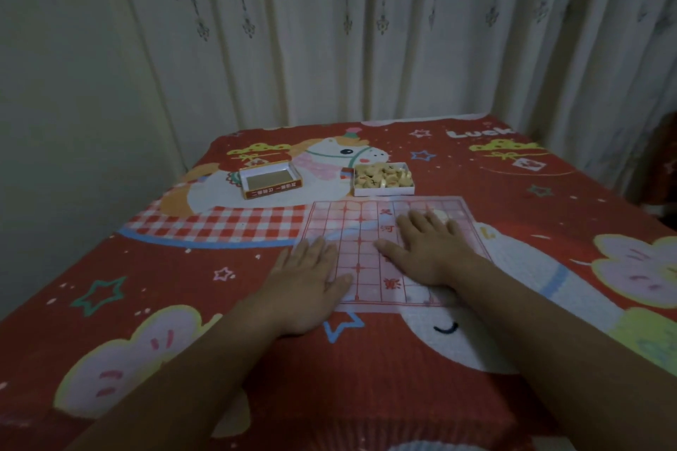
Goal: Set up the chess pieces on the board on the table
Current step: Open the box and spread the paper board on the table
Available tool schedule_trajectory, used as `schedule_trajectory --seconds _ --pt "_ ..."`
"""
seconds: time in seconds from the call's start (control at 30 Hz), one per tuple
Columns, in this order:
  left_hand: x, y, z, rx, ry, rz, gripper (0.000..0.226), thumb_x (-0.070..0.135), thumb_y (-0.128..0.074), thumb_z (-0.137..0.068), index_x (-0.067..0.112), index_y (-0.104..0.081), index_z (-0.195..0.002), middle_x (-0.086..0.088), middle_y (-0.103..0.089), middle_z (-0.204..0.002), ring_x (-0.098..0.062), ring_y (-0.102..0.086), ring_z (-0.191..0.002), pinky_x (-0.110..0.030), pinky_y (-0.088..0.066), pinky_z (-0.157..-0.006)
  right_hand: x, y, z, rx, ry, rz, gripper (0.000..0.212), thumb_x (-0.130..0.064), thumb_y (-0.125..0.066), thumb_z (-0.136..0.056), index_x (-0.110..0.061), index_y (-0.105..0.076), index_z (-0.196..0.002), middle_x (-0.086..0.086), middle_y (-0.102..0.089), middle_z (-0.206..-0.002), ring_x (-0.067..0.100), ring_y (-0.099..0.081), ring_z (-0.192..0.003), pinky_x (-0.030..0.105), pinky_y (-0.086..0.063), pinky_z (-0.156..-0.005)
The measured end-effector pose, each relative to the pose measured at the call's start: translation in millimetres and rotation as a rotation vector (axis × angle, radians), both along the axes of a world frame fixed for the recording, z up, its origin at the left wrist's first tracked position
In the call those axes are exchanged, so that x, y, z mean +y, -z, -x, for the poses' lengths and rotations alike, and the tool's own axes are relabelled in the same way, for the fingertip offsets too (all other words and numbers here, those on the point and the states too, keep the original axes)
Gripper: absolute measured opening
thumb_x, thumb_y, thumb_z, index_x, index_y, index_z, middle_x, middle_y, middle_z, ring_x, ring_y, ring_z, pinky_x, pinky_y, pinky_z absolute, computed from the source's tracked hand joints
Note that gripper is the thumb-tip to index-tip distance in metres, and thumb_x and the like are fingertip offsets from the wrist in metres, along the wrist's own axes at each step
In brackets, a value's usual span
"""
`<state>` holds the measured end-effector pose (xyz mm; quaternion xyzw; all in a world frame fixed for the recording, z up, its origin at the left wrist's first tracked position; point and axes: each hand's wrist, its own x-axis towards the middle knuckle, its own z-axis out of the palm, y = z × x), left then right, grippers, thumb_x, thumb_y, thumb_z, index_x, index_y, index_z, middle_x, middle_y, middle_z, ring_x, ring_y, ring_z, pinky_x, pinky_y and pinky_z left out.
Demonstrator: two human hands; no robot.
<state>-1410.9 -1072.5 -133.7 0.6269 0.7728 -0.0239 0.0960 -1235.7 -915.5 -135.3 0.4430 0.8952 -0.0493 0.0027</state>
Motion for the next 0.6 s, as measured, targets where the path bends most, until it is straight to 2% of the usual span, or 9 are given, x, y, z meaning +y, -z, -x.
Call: schedule_trajectory --seconds 0.13,0.23,0.4,0.5,0.6 --pt "-7 -11 -3 0.039 -0.024 0.101 0.081 0.072 -0.008 -0.093 0.025 0.015 -0.155 0.001 0.024 -0.162 -0.020 0.022 -0.148 -0.043 0.011 -0.121 19 -2 -26 -0.032 0.060 -0.016 0.092 -0.081 -0.007 -0.086 -0.023 -0.002 -0.158 0.005 0.006 -0.166 0.027 0.005 -0.152 0.055 0.003 -0.121" --pt "3 -28 -4 0.066 -0.030 0.088 0.083 0.073 -0.012 -0.093 0.024 0.004 -0.158 -0.002 0.013 -0.165 -0.023 0.014 -0.151 -0.045 0.007 -0.122 25 -3 -32 -0.052 0.054 -0.007 0.091 -0.080 -0.006 -0.086 -0.024 0.001 -0.158 0.003 0.009 -0.166 0.026 0.007 -0.152 0.054 0.005 -0.119" --pt "57 -36 -7 0.000 0.046 -0.041 0.073 0.061 -0.022 -0.100 0.022 -0.002 -0.159 -0.004 0.008 -0.166 -0.024 0.009 -0.152 -0.044 0.000 -0.123 31 -1 -35 -0.046 0.017 -0.008 0.091 -0.080 -0.007 -0.086 -0.025 0.001 -0.158 0.003 0.008 -0.166 0.026 0.007 -0.152 0.055 0.005 -0.120" --pt "92 -27 -13 -0.023 0.084 -0.059 0.069 0.054 -0.022 -0.103 0.018 -0.005 -0.159 -0.006 0.004 -0.166 -0.025 0.006 -0.152 -0.044 -0.002 -0.123 35 -6 -32 -0.008 0.001 -0.018 0.089 -0.080 -0.006 -0.086 -0.027 -0.006 -0.157 0.002 0.001 -0.166 0.024 0.003 -0.153 0.054 0.003 -0.120" --pt "117 -16 -13 -0.001 0.065 -0.078 0.064 0.047 -0.024 -0.104 0.013 -0.012 -0.157 -0.011 -0.001 -0.166 -0.030 0.000 -0.152 -0.047 -0.007 -0.123 30 -13 -11 0.107 -0.032 -0.027 0.074 -0.065 -0.009 -0.096 -0.025 -0.007 -0.158 0.001 -0.001 -0.166 0.021 0.003 -0.153 0.049 0.004 -0.121"
